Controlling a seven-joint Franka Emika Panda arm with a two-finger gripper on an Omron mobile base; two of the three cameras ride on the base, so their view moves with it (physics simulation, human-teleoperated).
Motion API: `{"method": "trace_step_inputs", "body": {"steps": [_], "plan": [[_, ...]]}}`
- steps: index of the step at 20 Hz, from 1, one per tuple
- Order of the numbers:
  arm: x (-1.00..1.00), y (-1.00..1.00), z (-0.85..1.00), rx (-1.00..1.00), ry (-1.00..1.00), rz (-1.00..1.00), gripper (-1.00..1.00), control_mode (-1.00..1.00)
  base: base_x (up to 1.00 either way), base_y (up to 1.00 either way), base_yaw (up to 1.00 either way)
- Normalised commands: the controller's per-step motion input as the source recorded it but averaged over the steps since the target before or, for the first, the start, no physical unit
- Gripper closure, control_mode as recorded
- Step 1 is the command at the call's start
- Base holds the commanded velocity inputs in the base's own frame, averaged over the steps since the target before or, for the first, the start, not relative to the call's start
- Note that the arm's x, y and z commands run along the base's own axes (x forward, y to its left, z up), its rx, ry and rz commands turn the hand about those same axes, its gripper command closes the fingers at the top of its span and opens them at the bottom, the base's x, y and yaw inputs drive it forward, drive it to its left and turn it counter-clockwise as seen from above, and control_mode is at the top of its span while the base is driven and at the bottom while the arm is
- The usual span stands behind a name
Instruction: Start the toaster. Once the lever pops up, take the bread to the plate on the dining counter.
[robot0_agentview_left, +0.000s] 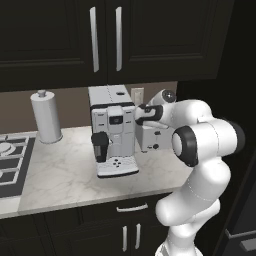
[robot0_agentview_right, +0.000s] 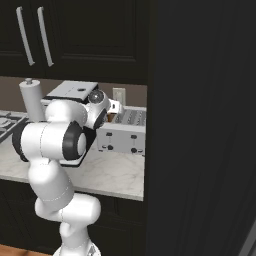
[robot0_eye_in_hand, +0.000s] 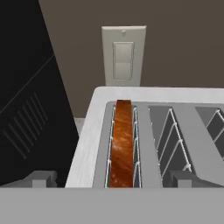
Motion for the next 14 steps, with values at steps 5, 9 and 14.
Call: {"method": "trace_step_inputs", "body": {"steps": [5,9,14], "plan": [[0.00,-0.02,0.00,0.01,0.00,0.01,-1.00,-1.00,0.00,0.00,0.00],[0.00,-0.01,0.00,0.00,0.00,0.00,-1.00,-1.00,0.00,0.00,0.00],[0.00,0.00,0.00,0.00,0.00,0.00,-1.00,-1.00,0.00,0.00,0.00]]}}
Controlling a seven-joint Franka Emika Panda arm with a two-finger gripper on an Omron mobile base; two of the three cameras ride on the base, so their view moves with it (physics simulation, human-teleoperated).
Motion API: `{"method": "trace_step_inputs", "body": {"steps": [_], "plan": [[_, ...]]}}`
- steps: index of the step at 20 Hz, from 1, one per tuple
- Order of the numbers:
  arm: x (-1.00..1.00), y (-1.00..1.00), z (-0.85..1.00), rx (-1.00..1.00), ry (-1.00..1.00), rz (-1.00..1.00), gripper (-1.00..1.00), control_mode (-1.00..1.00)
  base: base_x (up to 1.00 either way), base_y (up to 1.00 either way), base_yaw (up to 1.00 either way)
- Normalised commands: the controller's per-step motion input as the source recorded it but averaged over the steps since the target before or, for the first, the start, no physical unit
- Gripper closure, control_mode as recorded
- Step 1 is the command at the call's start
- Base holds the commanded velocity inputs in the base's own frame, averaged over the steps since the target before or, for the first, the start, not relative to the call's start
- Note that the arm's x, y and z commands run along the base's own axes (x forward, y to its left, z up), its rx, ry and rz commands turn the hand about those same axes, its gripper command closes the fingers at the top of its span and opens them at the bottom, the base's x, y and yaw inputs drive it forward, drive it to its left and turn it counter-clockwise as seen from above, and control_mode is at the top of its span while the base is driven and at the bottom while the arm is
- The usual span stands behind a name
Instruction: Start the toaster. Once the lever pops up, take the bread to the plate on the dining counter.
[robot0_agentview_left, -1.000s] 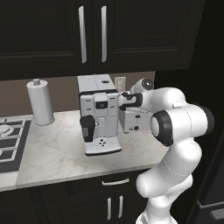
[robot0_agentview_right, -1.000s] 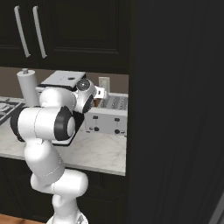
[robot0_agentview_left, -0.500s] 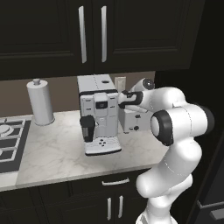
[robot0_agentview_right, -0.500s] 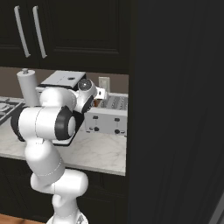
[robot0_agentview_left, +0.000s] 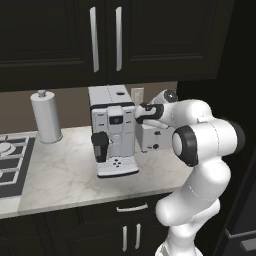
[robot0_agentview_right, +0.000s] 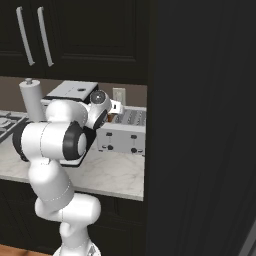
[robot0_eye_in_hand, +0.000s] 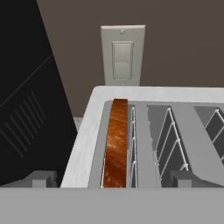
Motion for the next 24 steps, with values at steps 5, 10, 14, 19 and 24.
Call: {"method": "trace_step_inputs", "body": {"steps": [5,10,14,19,24], "plan": [[0.00,0.00,0.00,0.00,0.00,0.00,-1.00,-1.00,0.00,0.00,0.00],[0.00,0.00,0.00,0.00,0.00,0.00,-1.00,-1.00,0.00,0.00,0.00],[0.02,0.00,0.00,0.00,0.01,0.00,-1.00,-1.00,0.00,0.00,0.00],[0.02,0.00,0.00,0.00,0.02,0.00,-1.00,-1.00,0.00,0.00,0.00],[0.07,0.00,0.00,0.00,0.02,0.00,-1.00,-1.00,0.00,0.00,0.00]]}}
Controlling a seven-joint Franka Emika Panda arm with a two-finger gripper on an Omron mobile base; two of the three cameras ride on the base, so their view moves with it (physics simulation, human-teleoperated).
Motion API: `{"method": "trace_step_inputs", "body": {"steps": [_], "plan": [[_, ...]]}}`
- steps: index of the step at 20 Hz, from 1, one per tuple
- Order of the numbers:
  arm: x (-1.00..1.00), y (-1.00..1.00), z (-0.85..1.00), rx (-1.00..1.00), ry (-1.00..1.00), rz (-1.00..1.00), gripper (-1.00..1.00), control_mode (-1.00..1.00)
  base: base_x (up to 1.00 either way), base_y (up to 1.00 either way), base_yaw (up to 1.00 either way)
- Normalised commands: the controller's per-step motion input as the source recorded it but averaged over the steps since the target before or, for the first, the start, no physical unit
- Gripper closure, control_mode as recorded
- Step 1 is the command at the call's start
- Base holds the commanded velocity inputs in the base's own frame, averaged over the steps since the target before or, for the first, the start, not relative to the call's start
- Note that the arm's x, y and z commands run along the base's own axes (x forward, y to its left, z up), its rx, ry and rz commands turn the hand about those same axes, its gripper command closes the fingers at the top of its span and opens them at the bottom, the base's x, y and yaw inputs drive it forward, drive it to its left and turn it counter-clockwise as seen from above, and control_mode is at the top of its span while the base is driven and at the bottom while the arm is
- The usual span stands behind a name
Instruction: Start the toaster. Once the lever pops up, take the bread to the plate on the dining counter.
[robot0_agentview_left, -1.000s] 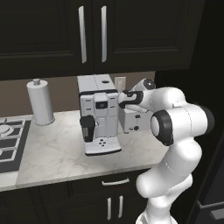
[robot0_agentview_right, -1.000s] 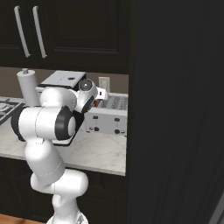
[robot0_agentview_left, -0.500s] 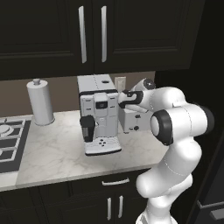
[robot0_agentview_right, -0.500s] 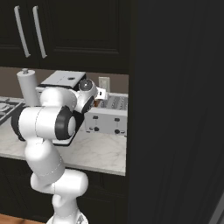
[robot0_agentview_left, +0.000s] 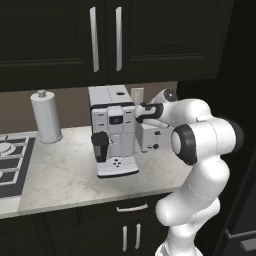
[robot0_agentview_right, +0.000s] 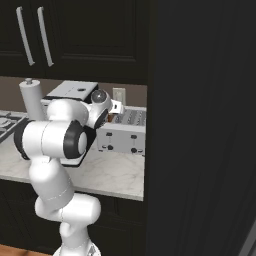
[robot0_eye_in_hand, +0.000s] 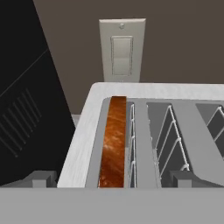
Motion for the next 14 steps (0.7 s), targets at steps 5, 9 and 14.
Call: {"method": "trace_step_inputs", "body": {"steps": [5,9,14], "plan": [[0.05,0.00,0.00,0.00,0.04,0.00,-1.00,-1.00,0.00,0.00,0.00],[0.09,0.00,0.00,0.00,0.04,0.00,-1.00,-1.00,0.00,0.00,0.00],[0.06,0.00,0.00,0.00,0.04,0.00,-1.00,-1.00,0.00,0.00,0.00]]}}
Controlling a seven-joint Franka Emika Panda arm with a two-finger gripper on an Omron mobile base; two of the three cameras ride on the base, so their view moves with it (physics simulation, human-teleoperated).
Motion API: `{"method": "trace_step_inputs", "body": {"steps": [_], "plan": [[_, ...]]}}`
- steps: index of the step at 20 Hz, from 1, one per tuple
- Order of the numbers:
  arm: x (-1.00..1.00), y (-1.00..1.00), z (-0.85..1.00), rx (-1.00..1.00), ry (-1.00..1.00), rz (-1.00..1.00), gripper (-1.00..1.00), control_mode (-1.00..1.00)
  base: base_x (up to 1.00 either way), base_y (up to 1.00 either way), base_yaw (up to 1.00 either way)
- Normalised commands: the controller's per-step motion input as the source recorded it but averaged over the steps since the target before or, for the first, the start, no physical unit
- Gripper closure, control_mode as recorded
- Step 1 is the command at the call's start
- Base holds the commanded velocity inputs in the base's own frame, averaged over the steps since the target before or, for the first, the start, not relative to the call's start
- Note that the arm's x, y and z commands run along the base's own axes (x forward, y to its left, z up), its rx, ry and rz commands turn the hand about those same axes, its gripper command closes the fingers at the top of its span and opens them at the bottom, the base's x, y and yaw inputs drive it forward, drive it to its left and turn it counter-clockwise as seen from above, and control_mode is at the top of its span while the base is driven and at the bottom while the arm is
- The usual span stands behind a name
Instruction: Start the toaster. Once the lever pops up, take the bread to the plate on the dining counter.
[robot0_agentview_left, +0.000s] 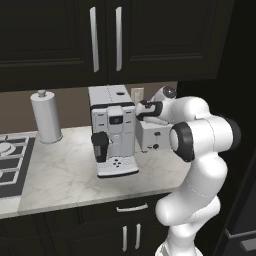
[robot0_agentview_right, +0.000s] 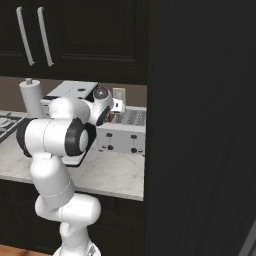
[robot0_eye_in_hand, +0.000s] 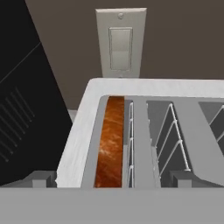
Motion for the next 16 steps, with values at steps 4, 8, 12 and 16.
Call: {"method": "trace_step_inputs", "body": {"steps": [4,8,12,16], "plan": [[0.01,0.00,0.00,0.00,0.02,0.00,-1.00,-1.00,0.00,0.00,0.00],[0.00,0.00,0.00,0.00,0.00,0.00,1.00,-1.00,0.00,0.00,0.00],[0.00,0.00,0.00,0.00,0.00,0.00,1.00,-1.00,0.00,0.00,0.00],[0.00,0.00,0.00,0.00,0.00,0.00,1.00,-1.00,0.00,0.00,0.00]]}}
